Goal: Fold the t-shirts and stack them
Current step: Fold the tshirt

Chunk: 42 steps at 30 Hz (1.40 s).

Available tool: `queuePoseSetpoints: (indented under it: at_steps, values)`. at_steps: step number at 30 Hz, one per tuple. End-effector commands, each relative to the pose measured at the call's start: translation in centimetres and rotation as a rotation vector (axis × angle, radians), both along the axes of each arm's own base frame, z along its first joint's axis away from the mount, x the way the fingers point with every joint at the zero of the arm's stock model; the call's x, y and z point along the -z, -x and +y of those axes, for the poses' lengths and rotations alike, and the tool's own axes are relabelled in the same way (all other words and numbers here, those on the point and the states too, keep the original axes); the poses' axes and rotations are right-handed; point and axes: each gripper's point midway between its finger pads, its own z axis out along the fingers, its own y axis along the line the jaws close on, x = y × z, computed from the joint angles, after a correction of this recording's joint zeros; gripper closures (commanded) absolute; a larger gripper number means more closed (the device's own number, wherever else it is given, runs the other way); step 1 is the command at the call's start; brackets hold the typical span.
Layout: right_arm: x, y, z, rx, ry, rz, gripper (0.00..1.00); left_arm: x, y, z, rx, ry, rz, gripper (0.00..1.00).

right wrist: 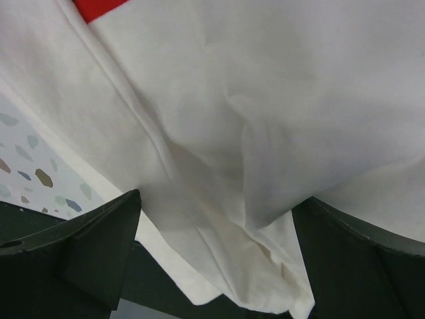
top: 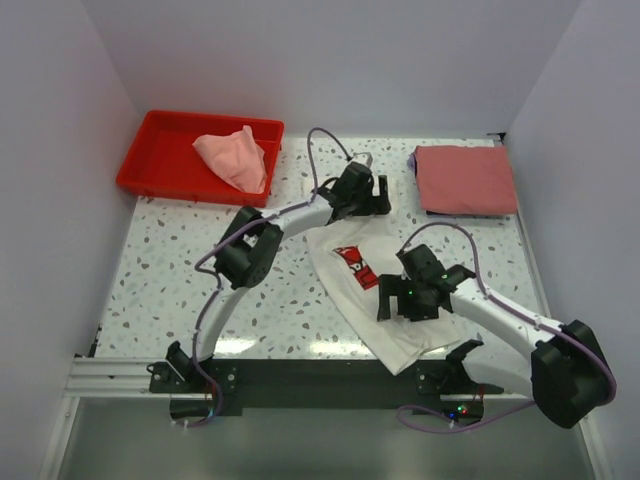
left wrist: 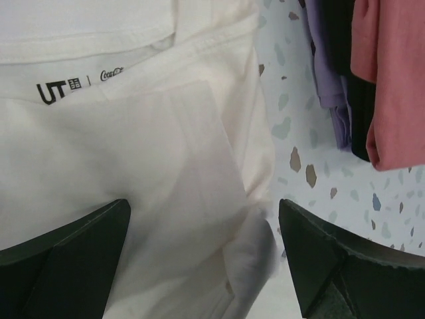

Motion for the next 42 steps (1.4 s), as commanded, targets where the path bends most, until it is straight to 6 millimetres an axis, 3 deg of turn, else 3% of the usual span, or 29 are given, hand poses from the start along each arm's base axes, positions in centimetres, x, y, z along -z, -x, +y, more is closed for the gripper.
queuePoseSetpoints:
  at_steps: [1, 2, 4, 7, 11, 15, 18, 22, 25, 28, 29, 31, 32, 34, 35, 36, 37, 38, 39, 40, 41, 42]
  values:
    - [-0.3, 0.4, 1.8, -0.052, -0.069, 0.016, 0.01, 7.9, 0.2, 2.9, -0.033, -0.106, 0.23, 0.0]
    - [-0.3, 0.7, 2.2, -0.062, -0.082, 0.028, 0.01, 6.9, -1.2, 2.3, -0.058, -0.051, 0.229, 0.0]
    - [-0.2, 1.2, 3.1, -0.089, -0.102, 0.038, 0.01, 7.4, -3.6, 3.1, -0.119, -0.003, 0.234, 0.0]
    - [-0.1, 2.5, 4.6, -0.154, -0.138, 0.067, 0.01, 7.8, -5.4, 4.0, -0.151, 0.056, 0.249, 0.0]
    - [-0.2, 4.1, 6.2, -0.229, -0.17, 0.083, 0.01, 7.7, -6.6, 4.5, -0.192, 0.089, 0.239, 0.0]
    - [-0.8, 6.3, 9.3, -0.328, -0.247, 0.1, 0.01, 7.1, -7.7, 5.1, -0.223, 0.097, 0.221, 0.0]
    - [-1.4, 6.9, 11.9, -0.396, -0.282, 0.094, 0.01, 6.6, -8.2, 4.8, -0.204, 0.155, 0.233, 0.0]
    - [-1.8, 5.8, 12.7, -0.401, -0.214, 0.022, 0.01, 4.7, -8.5, 3.6, -0.124, 0.222, 0.181, 0.0]
    - [-4.0, 3.8, 12.1, -0.375, -0.16, -0.095, 0.01, 2.8, -8.9, 3.2, -0.098, 0.238, 0.132, 0.0]
    - [-6.4, 2.6, 10.7, -0.336, -0.099, -0.162, 0.01, -0.4, -8.3, 2.3, -0.022, 0.278, 0.087, 0.0]
    - [-6.8, 1.4, 9.9, -0.294, -0.044, -0.213, 0.01, -3.1, -8.0, 1.9, 0.003, 0.3, 0.049, 0.0]
    - [-8.2, 0.2, 8.7, -0.245, 0.016, -0.267, 0.01, -5.1, -7.6, 2.0, 0.026, 0.294, 0.007, 0.0]
    - [-8.7, -0.9, 7.9, -0.191, 0.062, -0.313, 0.01, -8.6, -7.3, 2.0, 0.04, 0.31, -0.036, 0.0]
    - [-10.2, -2.0, 7.9, -0.151, 0.064, -0.353, 0.01, -11.2, -6.1, 2.3, 0.068, 0.292, -0.082, 0.0]
    - [-10.8, -2.5, 8.0, -0.152, 0.061, -0.375, 0.01, -15.6, -5.2, 2.4, 0.086, 0.313, -0.153, 0.0]
    - [-12.1, -3.5, 8.2, -0.126, 0.047, -0.406, 0.01, -16.0, -4.4, 2.9, 0.091, 0.286, -0.185, 0.0]
    - [-12.6, -4.1, 8.3, -0.111, 0.046, -0.424, 0.01, -17.6, -3.6, 3.1, 0.1, 0.286, -0.219, 0.0]
    - [-13.2, -4.6, 8.4, -0.108, 0.043, -0.441, 0.01, -22.0, -2.2, 3.6, 0.111, 0.311, -0.288, 0.0]
    - [-14.2, -5.7, 8.2, -0.078, 0.033, -0.464, 0.01, -21.8, -1.1, 4.1, 0.12, 0.3, -0.288, 0.0]
    - [-14.5, -6.2, 8.5, -0.072, 0.021, -0.462, 0.01, -22.9, -0.1, 4.7, 0.13, 0.293, -0.312, 0.0]
    - [-14.8, -7.3, 7.9, -0.046, 0.02, -0.464, 0.01, -26.6, 1.5, 5.8, 0.13, 0.315, -0.372, 0.0]
    - [-15.3, -8.0, 8.0, -0.039, 0.0, -0.467, 0.01, -25.0, 2.5, 6.9, 0.111, 0.281, -0.35, 0.0]
